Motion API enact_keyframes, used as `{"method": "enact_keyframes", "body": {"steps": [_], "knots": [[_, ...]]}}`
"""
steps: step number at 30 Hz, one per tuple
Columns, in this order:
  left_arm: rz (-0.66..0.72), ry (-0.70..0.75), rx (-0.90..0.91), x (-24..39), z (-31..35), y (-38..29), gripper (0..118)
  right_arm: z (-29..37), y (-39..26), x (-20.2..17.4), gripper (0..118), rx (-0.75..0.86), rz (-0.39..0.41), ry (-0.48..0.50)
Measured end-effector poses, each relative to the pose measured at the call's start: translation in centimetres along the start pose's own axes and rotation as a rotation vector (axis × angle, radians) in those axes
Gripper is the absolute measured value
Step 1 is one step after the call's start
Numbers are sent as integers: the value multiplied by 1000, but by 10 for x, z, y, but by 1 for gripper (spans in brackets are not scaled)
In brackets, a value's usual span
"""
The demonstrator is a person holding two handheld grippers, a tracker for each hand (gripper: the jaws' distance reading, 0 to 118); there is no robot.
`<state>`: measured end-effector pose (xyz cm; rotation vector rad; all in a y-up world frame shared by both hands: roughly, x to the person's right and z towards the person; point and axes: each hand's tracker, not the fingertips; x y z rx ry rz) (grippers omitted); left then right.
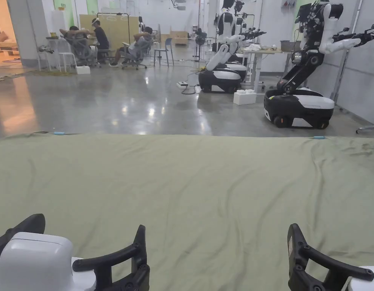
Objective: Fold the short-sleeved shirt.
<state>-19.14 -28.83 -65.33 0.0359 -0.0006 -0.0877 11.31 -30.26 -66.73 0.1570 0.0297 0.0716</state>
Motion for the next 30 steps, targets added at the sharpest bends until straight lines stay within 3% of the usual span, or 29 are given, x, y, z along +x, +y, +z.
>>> {"method": "enact_keyframes", "body": {"steps": [28,29,30], "knots": [[12,-25,-41,-3,0,1,117,-3,2,-3,118,-19,15,6],[12,-39,-43,-2,1,1,88,-3,4,-3,113,-33,21,19],[6,-40,-31,-1,3,1,45,-3,4,-4,96,-39,27,37]]}}
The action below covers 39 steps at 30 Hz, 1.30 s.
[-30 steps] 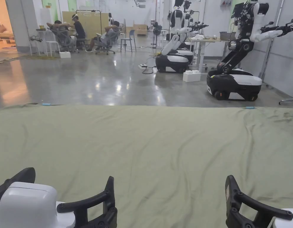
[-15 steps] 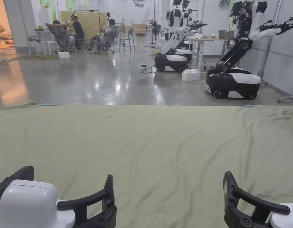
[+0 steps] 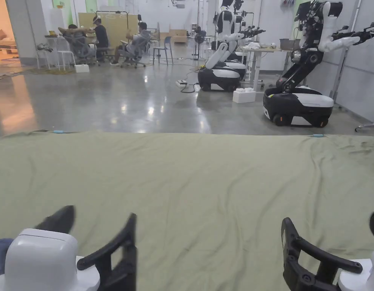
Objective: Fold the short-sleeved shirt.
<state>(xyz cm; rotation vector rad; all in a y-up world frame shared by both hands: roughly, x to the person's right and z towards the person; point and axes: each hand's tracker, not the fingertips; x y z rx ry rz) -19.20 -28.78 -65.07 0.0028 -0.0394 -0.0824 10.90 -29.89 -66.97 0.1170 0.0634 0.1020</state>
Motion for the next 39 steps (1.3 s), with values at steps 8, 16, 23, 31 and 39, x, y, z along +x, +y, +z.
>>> {"method": "enact_keyframes", "body": {"steps": [8,16,23,31,39], "knots": [[-12,-18,24,8,2,7,0,-1,-2,-4,4,-12,-1,0],[13,76,25,-16,22,11,0,-7,4,-37,4,12,-82,172],[-104,501,-38,-94,97,9,0,-38,17,-130,4,53,-211,479],[11,862,-171,-169,162,-19,0,-32,20,-224,4,27,-235,822],[-7,770,-226,-181,127,-51,0,-37,17,-232,4,38,-199,856]]}}
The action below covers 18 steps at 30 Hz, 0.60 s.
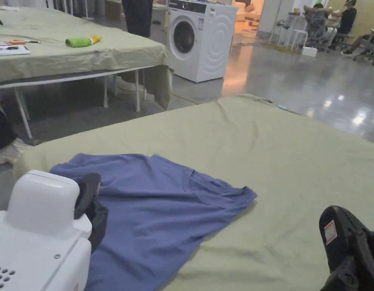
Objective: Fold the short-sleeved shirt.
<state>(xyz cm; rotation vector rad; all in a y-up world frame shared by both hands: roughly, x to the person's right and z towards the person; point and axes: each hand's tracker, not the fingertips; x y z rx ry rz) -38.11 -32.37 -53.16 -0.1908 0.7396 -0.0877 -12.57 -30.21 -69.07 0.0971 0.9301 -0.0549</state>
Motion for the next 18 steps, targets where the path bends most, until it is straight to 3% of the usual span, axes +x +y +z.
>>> {"method": "enact_keyframes", "body": {"steps": [8,9,10,12,13,16,18], "knots": [[-75,-220,-35,33,-55,-23,1,8,3,18,4,-23,19,-103],[-67,-239,-40,32,-67,-29,5,10,3,20,4,-26,15,-108],[-54,-271,-62,32,-79,-33,23,13,2,23,4,-30,10,-116],[-7,-310,-213,31,-110,-41,95,17,-1,27,4,-41,5,-134],[13,-331,-259,31,-121,-44,101,18,-2,29,4,-48,6,-144],[79,-411,-388,32,-156,-57,102,24,-8,32,4,-93,26,-175],[10,-453,-484,41,-175,-61,104,27,-12,34,4,-114,31,-184]]}}
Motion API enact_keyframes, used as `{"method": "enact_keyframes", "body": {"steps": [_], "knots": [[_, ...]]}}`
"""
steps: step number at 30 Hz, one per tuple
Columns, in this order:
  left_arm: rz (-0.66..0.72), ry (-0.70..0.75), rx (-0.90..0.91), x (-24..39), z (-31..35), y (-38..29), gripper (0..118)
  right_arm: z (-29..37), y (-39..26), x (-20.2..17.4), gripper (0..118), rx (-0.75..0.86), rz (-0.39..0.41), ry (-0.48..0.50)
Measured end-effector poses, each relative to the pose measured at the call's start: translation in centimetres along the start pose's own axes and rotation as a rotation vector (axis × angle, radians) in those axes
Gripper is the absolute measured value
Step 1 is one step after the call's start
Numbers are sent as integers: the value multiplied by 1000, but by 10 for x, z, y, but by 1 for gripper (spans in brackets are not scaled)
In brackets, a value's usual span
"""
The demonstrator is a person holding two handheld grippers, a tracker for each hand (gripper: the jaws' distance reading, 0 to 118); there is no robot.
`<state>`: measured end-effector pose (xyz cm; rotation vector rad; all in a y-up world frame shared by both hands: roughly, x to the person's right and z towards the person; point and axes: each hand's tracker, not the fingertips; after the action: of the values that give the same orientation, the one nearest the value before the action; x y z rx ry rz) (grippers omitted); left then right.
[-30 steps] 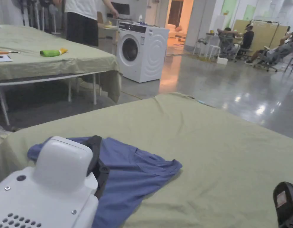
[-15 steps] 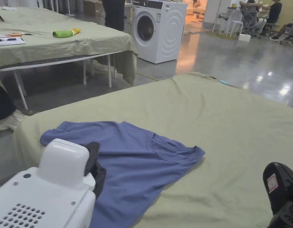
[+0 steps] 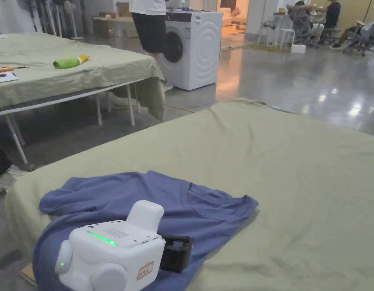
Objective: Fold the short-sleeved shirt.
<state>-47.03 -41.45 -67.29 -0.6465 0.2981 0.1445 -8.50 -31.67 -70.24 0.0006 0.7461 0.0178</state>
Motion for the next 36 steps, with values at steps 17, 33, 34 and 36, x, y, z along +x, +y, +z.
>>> {"method": "enact_keyframes", "body": {"steps": [17,33,34,36], "knots": [[214,-12,-188,-14,-27,32,5,3,-18,50,4,-92,10,-72],[788,-464,131,-4,11,53,5,55,-14,104,4,-89,-59,-322],[832,-528,165,4,10,56,5,62,-13,107,4,-83,-65,-344],[840,-607,200,32,9,68,5,77,-10,112,4,-76,-71,-390]]}}
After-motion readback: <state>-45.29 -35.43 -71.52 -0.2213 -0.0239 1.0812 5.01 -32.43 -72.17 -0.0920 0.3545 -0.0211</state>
